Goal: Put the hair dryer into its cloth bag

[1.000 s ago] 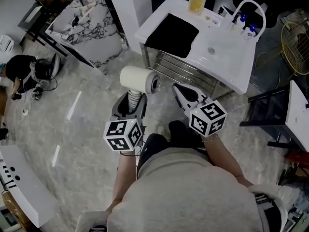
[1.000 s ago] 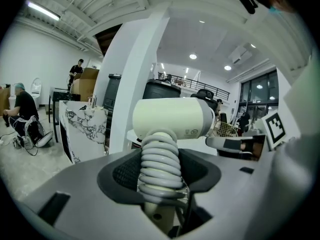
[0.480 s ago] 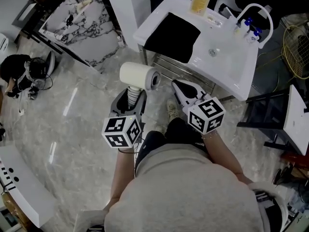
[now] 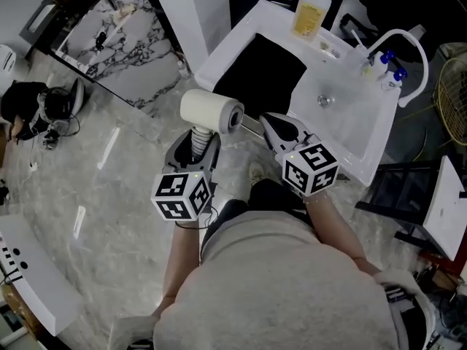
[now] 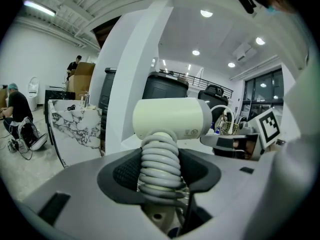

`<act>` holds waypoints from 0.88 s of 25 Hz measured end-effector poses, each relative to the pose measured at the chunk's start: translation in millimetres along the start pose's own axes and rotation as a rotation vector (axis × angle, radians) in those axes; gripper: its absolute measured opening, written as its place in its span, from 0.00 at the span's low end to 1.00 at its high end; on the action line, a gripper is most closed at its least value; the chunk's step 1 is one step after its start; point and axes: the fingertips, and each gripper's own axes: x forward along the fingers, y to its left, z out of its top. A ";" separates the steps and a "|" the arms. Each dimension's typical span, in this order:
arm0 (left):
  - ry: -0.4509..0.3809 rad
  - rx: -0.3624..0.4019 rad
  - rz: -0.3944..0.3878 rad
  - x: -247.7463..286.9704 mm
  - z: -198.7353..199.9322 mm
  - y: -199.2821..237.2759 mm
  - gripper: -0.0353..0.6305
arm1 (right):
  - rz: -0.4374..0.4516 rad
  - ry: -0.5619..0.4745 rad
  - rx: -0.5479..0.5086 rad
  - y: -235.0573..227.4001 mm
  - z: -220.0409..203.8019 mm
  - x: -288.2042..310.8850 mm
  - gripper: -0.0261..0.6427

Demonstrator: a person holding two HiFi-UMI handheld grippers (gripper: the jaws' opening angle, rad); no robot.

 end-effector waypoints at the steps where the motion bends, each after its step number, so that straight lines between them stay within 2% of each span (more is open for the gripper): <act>1: -0.003 -0.002 0.008 9.2 5.0 0.2 0.39 | 0.006 0.000 -0.003 -9.2 4.3 5.0 0.04; 8: -0.030 -0.032 0.049 59.9 29.7 -4.5 0.39 | 0.055 0.012 -0.031 -57.8 26.9 30.8 0.04; 13: -0.025 -0.046 0.069 77.8 31.1 -6.7 0.39 | 0.064 0.040 -0.029 -78.7 23.1 40.2 0.04; 22: -0.004 -0.063 0.090 80.3 24.8 8.6 0.39 | 0.084 0.110 -0.032 -77.4 4.6 49.8 0.04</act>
